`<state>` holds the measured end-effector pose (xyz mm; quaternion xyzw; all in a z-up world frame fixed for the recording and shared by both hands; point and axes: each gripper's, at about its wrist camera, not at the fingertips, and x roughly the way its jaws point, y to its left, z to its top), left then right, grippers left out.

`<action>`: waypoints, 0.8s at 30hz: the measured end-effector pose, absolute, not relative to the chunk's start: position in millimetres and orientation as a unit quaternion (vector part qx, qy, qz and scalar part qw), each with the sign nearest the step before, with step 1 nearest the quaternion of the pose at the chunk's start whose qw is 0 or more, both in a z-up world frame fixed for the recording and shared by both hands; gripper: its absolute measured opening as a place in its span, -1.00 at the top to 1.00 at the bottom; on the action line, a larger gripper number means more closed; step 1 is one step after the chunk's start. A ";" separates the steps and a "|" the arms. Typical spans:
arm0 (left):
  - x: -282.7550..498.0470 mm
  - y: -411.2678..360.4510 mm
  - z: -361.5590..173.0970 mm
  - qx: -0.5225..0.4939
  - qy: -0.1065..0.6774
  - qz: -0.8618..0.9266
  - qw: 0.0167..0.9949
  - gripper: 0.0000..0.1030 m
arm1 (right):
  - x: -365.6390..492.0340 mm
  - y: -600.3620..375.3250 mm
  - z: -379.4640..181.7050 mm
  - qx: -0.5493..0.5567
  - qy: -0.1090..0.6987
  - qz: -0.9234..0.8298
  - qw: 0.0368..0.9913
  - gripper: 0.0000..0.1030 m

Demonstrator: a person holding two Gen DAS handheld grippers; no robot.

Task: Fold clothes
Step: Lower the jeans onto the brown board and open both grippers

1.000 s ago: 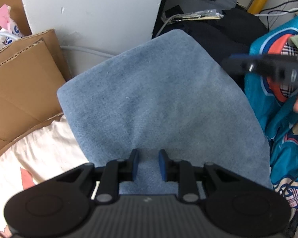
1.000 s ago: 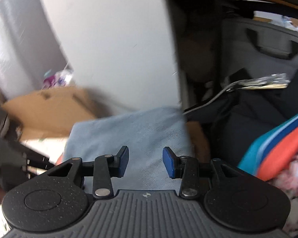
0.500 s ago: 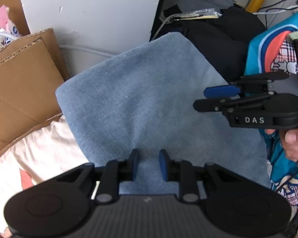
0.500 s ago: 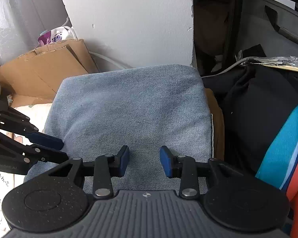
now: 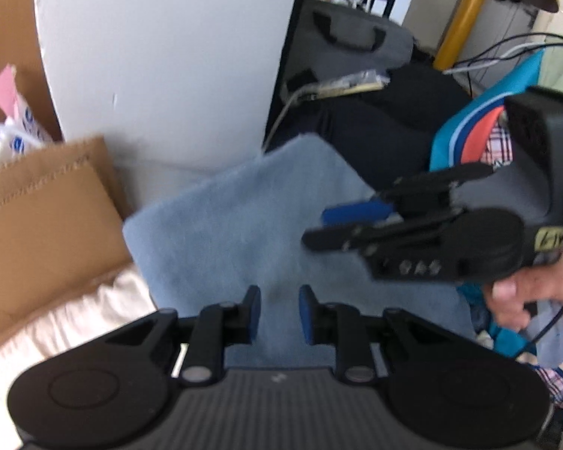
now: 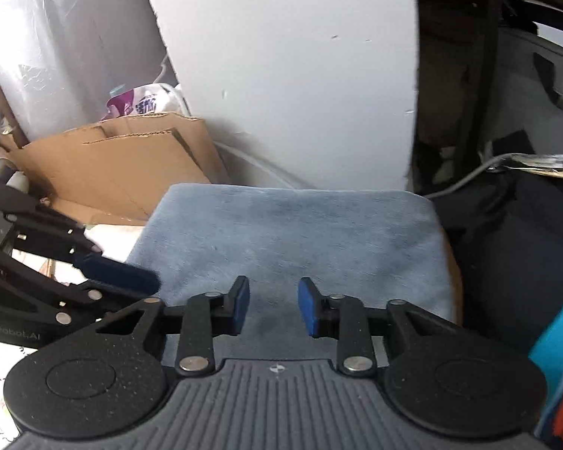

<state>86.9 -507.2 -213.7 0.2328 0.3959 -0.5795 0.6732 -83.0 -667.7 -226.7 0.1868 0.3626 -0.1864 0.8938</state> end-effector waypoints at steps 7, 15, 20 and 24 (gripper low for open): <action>103.3 -502.1 -235.1 0.228 0.392 -0.548 0.703 0.53 | -63.7 -678.0 -234.5 0.141 0.374 -0.223 0.889 0.38; 117.4 -506.4 -227.9 0.203 0.392 -0.521 0.731 0.58 | -65.2 -724.5 -232.0 0.174 0.350 -0.266 0.881 0.40; 124.0 -511.2 -238.9 0.205 0.391 -0.500 0.745 0.58 | -53.3 -738.3 -237.6 0.173 0.357 -0.273 0.876 0.41; 125.8 -506.0 -238.8 0.192 0.394 -0.487 0.756 0.61 | -49.0 -745.9 -245.7 0.174 0.365 -0.279 0.871 0.41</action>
